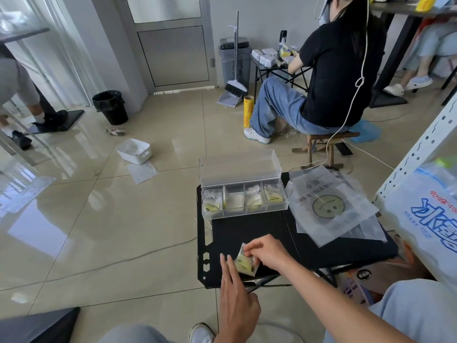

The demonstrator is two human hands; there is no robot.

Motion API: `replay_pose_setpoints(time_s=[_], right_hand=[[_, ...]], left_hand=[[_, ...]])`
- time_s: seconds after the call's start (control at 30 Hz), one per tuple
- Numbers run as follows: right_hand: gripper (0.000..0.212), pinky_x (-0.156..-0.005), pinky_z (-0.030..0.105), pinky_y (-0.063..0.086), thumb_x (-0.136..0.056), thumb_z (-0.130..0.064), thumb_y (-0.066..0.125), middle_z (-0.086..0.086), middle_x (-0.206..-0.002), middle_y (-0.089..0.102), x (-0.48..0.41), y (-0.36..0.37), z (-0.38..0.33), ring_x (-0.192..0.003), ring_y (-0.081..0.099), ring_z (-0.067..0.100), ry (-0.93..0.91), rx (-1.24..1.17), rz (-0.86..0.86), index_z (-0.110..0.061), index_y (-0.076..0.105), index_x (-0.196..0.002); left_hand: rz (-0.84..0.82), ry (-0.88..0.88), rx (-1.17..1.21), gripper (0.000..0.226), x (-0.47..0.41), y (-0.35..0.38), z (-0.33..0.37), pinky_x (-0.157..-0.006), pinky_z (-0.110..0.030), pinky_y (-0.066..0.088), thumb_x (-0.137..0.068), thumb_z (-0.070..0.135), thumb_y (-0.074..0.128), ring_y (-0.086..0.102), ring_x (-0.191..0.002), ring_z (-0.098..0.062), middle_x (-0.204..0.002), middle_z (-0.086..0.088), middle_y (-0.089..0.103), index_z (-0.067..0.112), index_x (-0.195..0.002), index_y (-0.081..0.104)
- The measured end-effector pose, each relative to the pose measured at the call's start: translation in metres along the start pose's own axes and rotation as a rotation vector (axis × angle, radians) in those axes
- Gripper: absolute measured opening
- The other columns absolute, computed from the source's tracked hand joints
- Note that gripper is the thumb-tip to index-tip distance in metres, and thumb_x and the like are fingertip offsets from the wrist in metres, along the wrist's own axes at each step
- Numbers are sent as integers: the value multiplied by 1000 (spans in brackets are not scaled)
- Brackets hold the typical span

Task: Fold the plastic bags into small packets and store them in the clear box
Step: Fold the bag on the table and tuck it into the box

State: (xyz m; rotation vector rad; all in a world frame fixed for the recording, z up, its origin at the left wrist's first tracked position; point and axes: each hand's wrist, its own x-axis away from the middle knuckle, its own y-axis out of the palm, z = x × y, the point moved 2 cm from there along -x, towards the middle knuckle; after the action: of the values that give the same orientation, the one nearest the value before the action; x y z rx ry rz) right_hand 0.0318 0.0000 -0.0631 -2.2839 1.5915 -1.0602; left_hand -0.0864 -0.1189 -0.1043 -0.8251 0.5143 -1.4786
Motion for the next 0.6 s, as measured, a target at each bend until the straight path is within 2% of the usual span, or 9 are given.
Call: replay_pose_setpoints(time_s=[0.07, 0.17, 0.2, 0.27, 0.3, 0.4, 0.47, 0.53, 0.6], right_hand=[[35, -65, 3, 44, -95, -8, 55, -14, -92, 80, 1, 4, 4, -80, 73, 1, -33, 46, 16, -28, 84, -97], [30, -73, 2, 44, -98, -11, 59, -13, -102, 79, 2, 7, 7, -97, 70, 0, -79, 101, 7, -29, 83, -102], [26, -75, 3, 44, -98, -14, 62, -12, -106, 78, 2, 7, 6, -100, 69, 0, -85, 116, 4, -29, 82, -104], [17, -78, 8, 47, -96, -20, 68, -9, -110, 75, 2, 7, 5, -100, 68, 4, -97, 153, 46, -28, 80, -106], [15, -79, 15, 50, -95, -23, 70, -6, -113, 69, 3, 7, 4, -100, 68, 11, -95, 206, 117, -27, 75, -108], [43, -77, 33, 49, -90, -37, 77, 4, -121, 49, 6, 8, 5, -107, 66, 31, 63, 350, 253, -18, 53, -121], [52, -78, 35, 50, -85, -43, 81, 7, -121, 57, 1, 8, 9, -112, 66, 31, 173, 317, 212, -12, 57, -120], [44, -82, 33, 57, -78, -39, 87, 4, -114, 69, -7, 5, 13, -104, 70, 24, 228, 213, 172, -13, 69, -108], [35, -83, 31, 60, -72, -34, 91, 4, -102, 76, -11, -1, 18, -93, 72, 18, 265, 107, 138, -14, 74, -96]], left_hand=[[10, 36, -40, 108, 0, 3, -4, -112, -26, 42, -74, 9, 55, 36, -151, -20, -172, -2, -23, 15, -165, -2], [-6, 85, -240, 111, 1, 7, -4, -116, -36, 28, -45, 14, 65, 54, -140, -27, -166, -17, 31, 3, -153, 43], [-1, 83, -319, 113, 1, 9, -5, -116, -40, 25, -38, 15, 68, 56, -138, -29, -161, -19, 40, -1, -148, 51], [-14, 78, -396, 117, 3, 14, -8, -120, -44, 15, -34, 14, 71, 53, -140, -33, -159, -21, 44, -3, -148, 49], [-20, 85, -431, 118, 4, 14, -9, -121, -47, 12, -36, 12, 69, 50, -142, -34, -160, -21, 42, -4, -150, 43], [-11, 106, -482, 114, 7, 18, -13, -122, -56, 17, -44, 8, 60, 41, -148, -33, -164, -19, 36, -1, -154, 31], [-58, 83, -466, 111, 6, 20, -15, -121, -59, 20, -47, 11, 55, 40, -149, -33, -165, -19, 34, -1, -154, 30], [-89, 47, -463, 107, 5, 23, -19, -122, -55, 14, -47, 14, 53, 43, -147, -33, -163, -20, 38, -1, -152, 34], [-51, 59, -385, 112, 4, 16, -8, -124, -45, 6, -44, 21, 60, 36, -151, -29, -163, -14, 40, 3, -152, 37]])
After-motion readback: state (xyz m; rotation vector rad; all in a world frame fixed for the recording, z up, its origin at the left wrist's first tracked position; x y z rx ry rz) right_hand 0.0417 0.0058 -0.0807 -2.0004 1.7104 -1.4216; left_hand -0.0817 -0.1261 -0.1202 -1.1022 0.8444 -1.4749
